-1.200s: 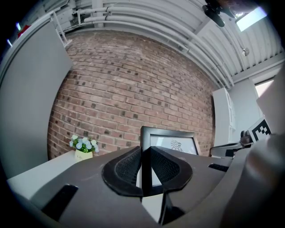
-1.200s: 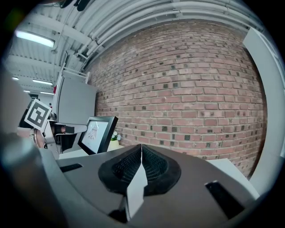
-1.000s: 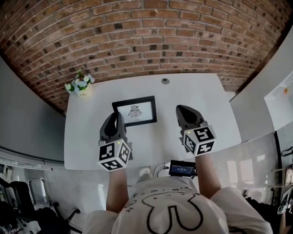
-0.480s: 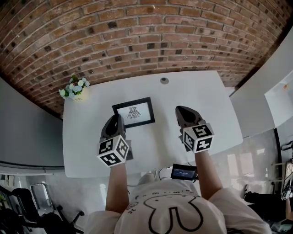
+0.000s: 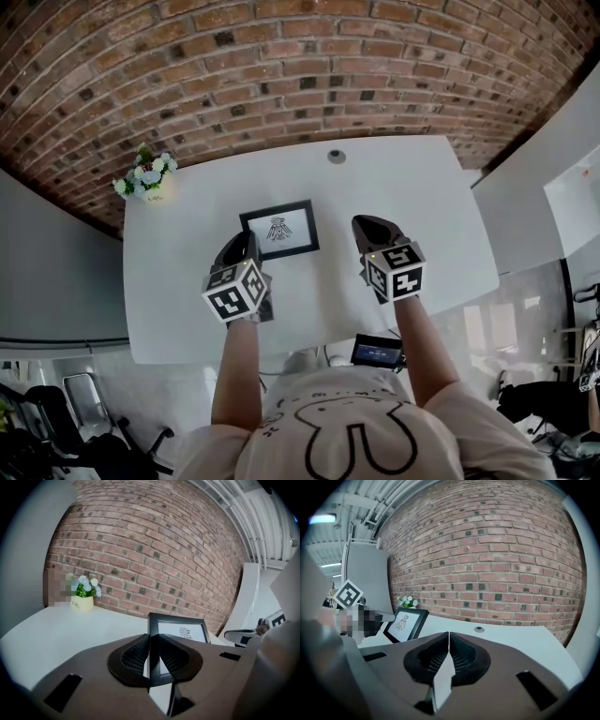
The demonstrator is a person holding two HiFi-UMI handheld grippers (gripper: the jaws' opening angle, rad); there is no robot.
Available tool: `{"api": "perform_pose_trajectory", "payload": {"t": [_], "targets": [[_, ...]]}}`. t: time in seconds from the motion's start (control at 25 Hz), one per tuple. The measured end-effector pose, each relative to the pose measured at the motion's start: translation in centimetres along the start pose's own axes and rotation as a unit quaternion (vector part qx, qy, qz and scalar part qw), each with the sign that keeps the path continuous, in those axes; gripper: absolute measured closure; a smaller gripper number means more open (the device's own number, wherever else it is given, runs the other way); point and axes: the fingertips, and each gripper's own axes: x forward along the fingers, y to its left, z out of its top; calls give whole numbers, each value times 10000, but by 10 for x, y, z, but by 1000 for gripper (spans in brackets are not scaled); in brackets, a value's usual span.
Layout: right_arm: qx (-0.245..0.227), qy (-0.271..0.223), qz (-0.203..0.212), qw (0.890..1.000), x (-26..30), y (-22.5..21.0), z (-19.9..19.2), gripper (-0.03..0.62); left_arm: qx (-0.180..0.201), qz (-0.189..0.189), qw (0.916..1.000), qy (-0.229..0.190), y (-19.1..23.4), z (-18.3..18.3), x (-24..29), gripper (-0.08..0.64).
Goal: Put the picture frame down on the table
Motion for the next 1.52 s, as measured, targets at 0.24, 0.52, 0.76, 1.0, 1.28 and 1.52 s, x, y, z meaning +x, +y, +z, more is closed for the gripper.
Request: {"api": "perform_pose_trajectory", "payload": {"t": [0.24,0.52,0.76,1.0,1.28,1.52], "targets": [[32,421,55,9991,16,-2,-28,574,-30,17,9987,518,1,-27,19,486],[51,821,147,9965,29,2,-58,574,-74,75,9949,1007,5,-58,33,486],[110,1168,143,9930,37,-1,-85,574,-111,114,9907,1354,11,-77,42,486],[126,1516,72,9883,45,-5,-109,574,-180,169,9861,1646,17,-90,50,486],[386,1889,-3,9812,49,-12,-132,574,-190,232,9778,2072,20,-108,54,486],[706,2274,-158,9711,52,-23,-146,574,-240,298,9726,2294,23,-117,57,485]]}}
